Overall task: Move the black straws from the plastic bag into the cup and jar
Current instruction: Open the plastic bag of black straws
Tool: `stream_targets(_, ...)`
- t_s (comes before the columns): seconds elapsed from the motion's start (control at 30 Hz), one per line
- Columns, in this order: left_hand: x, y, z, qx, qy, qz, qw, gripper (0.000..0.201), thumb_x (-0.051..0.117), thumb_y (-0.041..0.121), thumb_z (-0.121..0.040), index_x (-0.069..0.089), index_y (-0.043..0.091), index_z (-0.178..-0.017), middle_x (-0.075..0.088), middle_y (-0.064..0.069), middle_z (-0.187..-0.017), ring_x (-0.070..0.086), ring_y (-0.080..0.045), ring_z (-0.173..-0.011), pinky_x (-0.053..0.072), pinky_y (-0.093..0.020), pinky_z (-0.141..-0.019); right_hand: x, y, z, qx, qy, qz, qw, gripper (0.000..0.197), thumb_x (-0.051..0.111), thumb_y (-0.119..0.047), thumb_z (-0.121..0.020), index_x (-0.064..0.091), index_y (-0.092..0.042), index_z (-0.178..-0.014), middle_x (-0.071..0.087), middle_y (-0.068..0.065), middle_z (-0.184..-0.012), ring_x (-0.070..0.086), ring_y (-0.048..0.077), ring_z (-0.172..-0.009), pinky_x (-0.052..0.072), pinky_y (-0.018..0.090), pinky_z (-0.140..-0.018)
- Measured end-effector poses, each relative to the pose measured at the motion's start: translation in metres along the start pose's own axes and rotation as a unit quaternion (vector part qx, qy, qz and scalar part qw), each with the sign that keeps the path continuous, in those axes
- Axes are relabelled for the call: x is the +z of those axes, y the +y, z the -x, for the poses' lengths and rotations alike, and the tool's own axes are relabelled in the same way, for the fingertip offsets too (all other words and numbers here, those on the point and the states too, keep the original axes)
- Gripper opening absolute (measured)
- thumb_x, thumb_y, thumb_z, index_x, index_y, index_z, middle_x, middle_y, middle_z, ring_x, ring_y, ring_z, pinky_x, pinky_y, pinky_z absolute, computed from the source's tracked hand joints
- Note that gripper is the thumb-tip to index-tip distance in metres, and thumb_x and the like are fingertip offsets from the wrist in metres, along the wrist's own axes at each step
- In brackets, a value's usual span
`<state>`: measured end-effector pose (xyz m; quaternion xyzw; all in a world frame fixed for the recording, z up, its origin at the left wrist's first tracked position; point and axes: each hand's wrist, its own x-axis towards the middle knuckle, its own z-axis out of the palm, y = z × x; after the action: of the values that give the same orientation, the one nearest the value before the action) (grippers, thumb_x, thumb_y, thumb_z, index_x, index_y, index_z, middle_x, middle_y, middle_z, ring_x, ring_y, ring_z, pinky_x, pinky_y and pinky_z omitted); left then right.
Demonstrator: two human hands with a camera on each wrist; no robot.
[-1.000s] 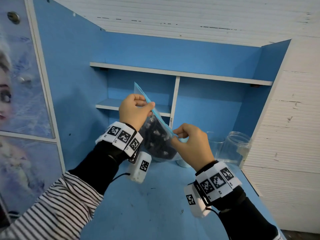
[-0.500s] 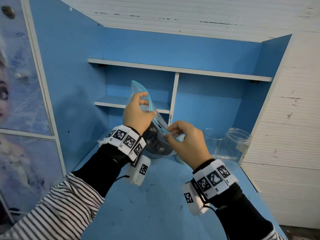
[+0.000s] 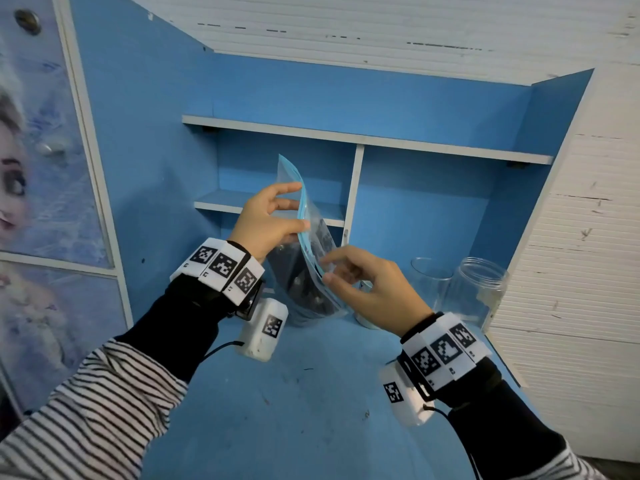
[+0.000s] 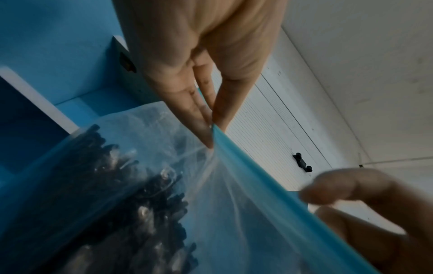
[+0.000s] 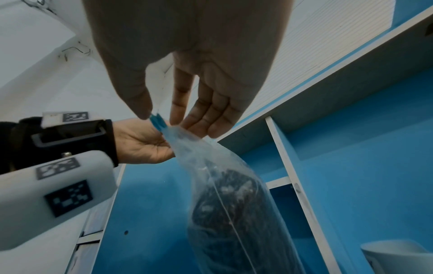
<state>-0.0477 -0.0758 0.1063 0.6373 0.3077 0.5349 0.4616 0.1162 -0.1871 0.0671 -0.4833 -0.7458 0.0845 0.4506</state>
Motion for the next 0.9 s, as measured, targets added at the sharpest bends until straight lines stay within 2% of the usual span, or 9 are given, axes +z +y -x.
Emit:
stream_targets(0.07,-0.001,0.0,0.005,0.004,-0.033,0.003,0.999,0.057,0.075,-0.006,-0.076,0.06,0.027,-0.12,0.065,-0.006,-0.109,0.068,-0.021,-0.098,0.059,-0.032,-0.071,-0.001,0.0,-0.01,0.014,0.0,-0.021,1.0,0.017,0.067,-0.022,-0.089,0.067,-0.023,-0.106,0.065,0.0,-0.08,0.061,0.021,-0.079,0.053,0.034,-0.083)
stream_targets(0.13,0.0,0.0,0.008,0.003,-0.051,0.012,0.999,0.055,0.074,-0.005,-0.077,0.06,0.028,-0.119,0.066,-0.004,-0.107,0.068,-0.02,-0.097,0.06,-0.032,-0.072,-0.001,0.001,-0.02,0.02,-0.014,-0.038,0.999,0.022,0.069,-0.019,-0.088,0.067,-0.023,-0.109,0.067,0.001,-0.085,0.063,0.017,-0.081,0.053,0.029,-0.086)
stream_targets(0.27,0.002,0.0,0.009,-0.002,-0.072,0.028,0.997,0.053,0.071,-0.005,-0.08,0.059,0.025,-0.122,0.065,0.001,-0.101,0.068,-0.01,-0.086,0.055,-0.02,-0.064,0.006,0.006,-0.034,0.038,-0.046,-0.034,0.998,0.025,0.072,-0.019,-0.085,0.064,-0.026,-0.107,0.062,0.004,-0.087,0.056,0.005,-0.068,0.047,0.017,-0.072)
stream_targets(0.37,0.001,-0.001,0.009,-0.002,-0.081,0.025,0.996,0.051,0.069,-0.005,-0.082,0.059,0.025,-0.122,0.066,0.001,-0.101,0.069,-0.009,-0.083,0.055,-0.02,-0.065,0.008,0.01,-0.04,0.062,-0.057,-0.056,0.995,0.024,0.074,-0.019,-0.083,0.062,-0.026,-0.102,0.056,0.001,-0.085,0.05,0.005,-0.064,0.045,0.019,-0.069)
stream_targets(0.5,0.0,-0.004,0.008,0.0,-0.088,0.02,0.996,0.047,0.064,-0.006,-0.086,0.063,0.032,-0.113,0.068,0.0,-0.1,0.069,-0.011,-0.089,0.057,-0.024,-0.071,0.009,0.011,-0.044,0.031,-0.083,-0.007,0.996,0.018,0.067,-0.011,-0.086,0.061,-0.019,-0.101,0.05,0.003,-0.088,0.046,0.009,-0.069,0.044,0.019,-0.072)
stream_targets(0.63,-0.001,-0.004,0.004,0.018,-0.089,-0.039,0.995,0.049,0.062,-0.007,-0.087,0.066,0.037,-0.106,0.068,-0.001,-0.103,0.066,-0.016,-0.098,0.056,-0.033,-0.085,0.006,0.01,-0.047,0.039,-0.083,0.027,0.995,0.035,0.059,-0.003,-0.082,0.063,-0.027,-0.107,0.04,0.003,-0.1,0.043,0.009,-0.072,0.044,0.015,-0.076)
stream_targets(0.73,-0.007,0.0,0.001,0.032,-0.092,-0.075,0.992,0.049,0.061,-0.008,-0.087,0.066,0.037,-0.106,0.065,0.007,-0.098,0.063,-0.011,-0.094,0.053,-0.026,-0.084,-0.002,0.011,-0.047,0.045,-0.067,0.033,0.996,0.053,0.059,-0.001,-0.081,0.059,-0.035,-0.121,0.042,0.0,-0.113,0.045,-0.007,-0.068,0.039,0.007,-0.071)
stream_targets(0.8,-0.014,0.004,0.001,0.031,-0.096,-0.074,0.992,0.05,0.057,-0.012,-0.088,0.065,0.033,-0.108,0.062,0.006,-0.093,0.065,-0.007,-0.082,0.052,-0.016,-0.079,-0.01,0.014,-0.049,0.054,-0.034,0.039,0.997,0.052,0.057,0.002,-0.08,0.06,-0.029,-0.122,0.052,-0.002,-0.113,0.046,-0.016,-0.062,0.036,0.006,-0.062)
stream_targets(0.9,-0.026,0.005,0.002,0.033,-0.093,-0.07,0.993,0.049,0.055,-0.012,-0.089,0.065,0.031,-0.11,0.063,0.003,-0.09,0.067,-0.005,-0.071,0.054,-0.019,-0.08,-0.024,0.025,-0.049,0.089,0.036,0.015,0.995,0.037,0.05,0.007,-0.081,0.065,-0.021,-0.099,0.063,-0.01,-0.092,0.038,0.004,-0.041,0.032,0.01,-0.047)
